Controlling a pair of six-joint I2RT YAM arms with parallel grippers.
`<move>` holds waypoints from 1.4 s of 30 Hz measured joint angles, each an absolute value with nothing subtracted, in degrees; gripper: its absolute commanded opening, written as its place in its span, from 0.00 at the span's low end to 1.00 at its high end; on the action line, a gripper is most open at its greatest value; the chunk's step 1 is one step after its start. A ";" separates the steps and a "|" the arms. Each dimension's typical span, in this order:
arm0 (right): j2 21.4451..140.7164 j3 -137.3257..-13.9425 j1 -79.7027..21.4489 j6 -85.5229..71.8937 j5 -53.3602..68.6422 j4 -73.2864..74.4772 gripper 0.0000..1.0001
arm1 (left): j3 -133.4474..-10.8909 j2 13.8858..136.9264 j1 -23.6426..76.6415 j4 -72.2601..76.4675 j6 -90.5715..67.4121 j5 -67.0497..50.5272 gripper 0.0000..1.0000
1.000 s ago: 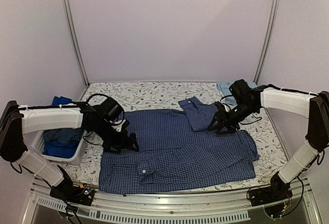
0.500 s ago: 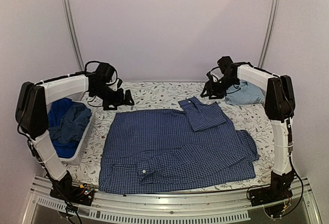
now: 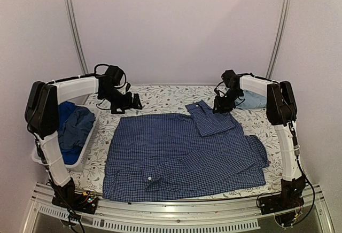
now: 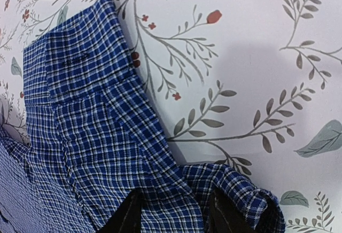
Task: Fold and stack the mixed laundry pile
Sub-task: Pick up the 1/3-folded shirt from the center of the board.
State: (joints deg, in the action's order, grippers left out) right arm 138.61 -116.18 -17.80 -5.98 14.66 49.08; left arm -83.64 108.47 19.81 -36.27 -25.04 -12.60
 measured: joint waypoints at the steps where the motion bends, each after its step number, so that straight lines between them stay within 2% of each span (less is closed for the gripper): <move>1: 138.63 -116.20 -17.85 -5.82 14.57 49.06 0.23 | -83.64 108.62 19.81 -36.27 -25.04 -12.60 1.00; 3: 138.72 -116.20 -17.89 -5.48 14.41 49.08 0.06 | -83.64 108.90 19.81 -36.27 -25.02 -12.60 1.00; 4: 138.80 -116.20 -17.96 -5.56 14.52 49.17 0.01 | -83.64 109.12 19.81 -36.27 -24.99 -12.60 1.00; 13: 137.21 -117.03 -17.87 -6.70 21.89 49.04 0.00 | -83.64 110.13 19.66 -36.29 -24.88 -12.56 1.00; 19: 132.00 -119.22 -14.76 -14.85 31.33 37.19 0.00 | -83.92 111.09 19.22 -36.32 -24.93 -12.58 1.00; 20: 132.05 -120.81 -13.69 -17.30 32.84 33.74 0.02 | -84.20 111.46 19.09 -36.27 -24.97 -12.58 1.00; 22: 132.73 -122.58 -11.99 -20.71 34.46 28.64 0.34 | -84.75 112.27 18.72 -36.18 -25.10 -12.56 1.00; 23: 133.53 -123.59 -10.98 -23.16 35.40 25.89 0.44 | -84.95 112.60 18.55 -36.18 -25.15 -12.56 1.00; 26: 137.69 -126.37 -8.38 -29.69 37.91 19.62 0.59 | -85.36 113.60 17.91 -36.01 -25.56 -12.56 1.00; 34: 141.38 -119.70 -6.39 -30.00 35.44 24.86 0.60 | -85.49 114.17 17.02 -36.10 -26.37 -11.09 1.00; 42: 131.20 -109.80 -7.57 -18.74 32.36 34.00 0.59 | -86.48 115.22 16.97 -36.95 -25.89 -10.35 1.00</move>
State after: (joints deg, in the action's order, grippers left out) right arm 131.20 -109.80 -7.57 -18.74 32.36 34.00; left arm -86.48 115.22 16.97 -36.95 -25.89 -10.35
